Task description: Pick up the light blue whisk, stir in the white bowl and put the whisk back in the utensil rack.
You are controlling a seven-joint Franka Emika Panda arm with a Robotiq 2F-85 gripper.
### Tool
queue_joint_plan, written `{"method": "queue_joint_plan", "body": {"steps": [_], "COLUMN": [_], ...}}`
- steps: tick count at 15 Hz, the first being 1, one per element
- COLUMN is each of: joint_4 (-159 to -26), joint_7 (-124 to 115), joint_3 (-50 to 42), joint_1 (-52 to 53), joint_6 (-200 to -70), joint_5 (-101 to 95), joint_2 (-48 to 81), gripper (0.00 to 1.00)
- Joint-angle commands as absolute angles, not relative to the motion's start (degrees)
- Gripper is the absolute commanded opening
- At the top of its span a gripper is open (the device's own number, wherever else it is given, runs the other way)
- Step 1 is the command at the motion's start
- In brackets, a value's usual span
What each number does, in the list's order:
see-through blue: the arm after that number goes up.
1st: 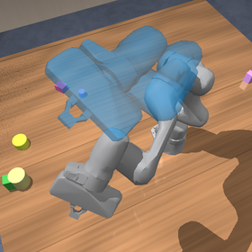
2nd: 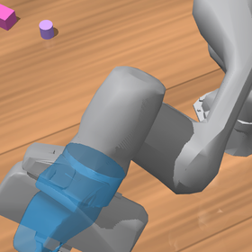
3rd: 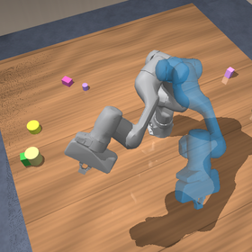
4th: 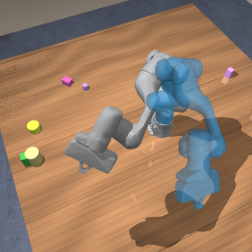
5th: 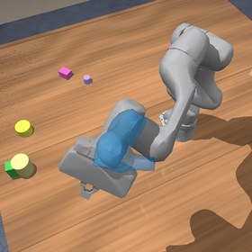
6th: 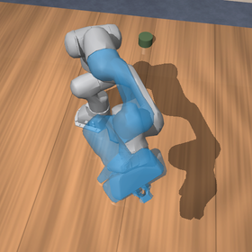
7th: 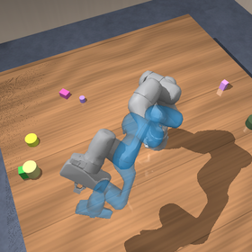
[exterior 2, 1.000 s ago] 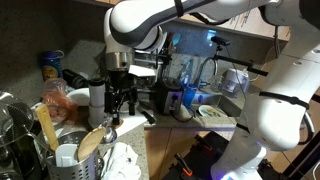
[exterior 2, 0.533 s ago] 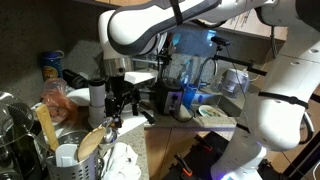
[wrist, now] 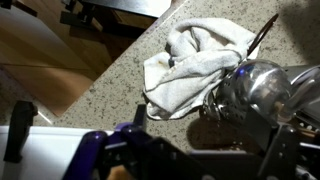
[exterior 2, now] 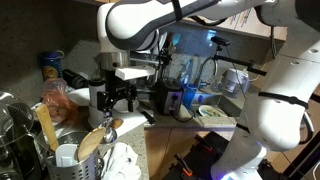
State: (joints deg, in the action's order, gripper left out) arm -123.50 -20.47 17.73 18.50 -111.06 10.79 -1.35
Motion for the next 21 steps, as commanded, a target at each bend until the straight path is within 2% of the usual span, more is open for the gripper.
{"method": "queue_joint_plan", "body": {"steps": [1, 21], "joint_4": [-122.05, -115.42], "joint_7": [-20.97, -20.34], "joint_3": [18.43, 20.06], "joint_1": [18.78, 20.78], "joint_6": [-111.71, -110.8], "joint_5": [12.64, 19.29], "joint_2": [-0.38, 5.24], "gripper": [1.0, 1.0]}}
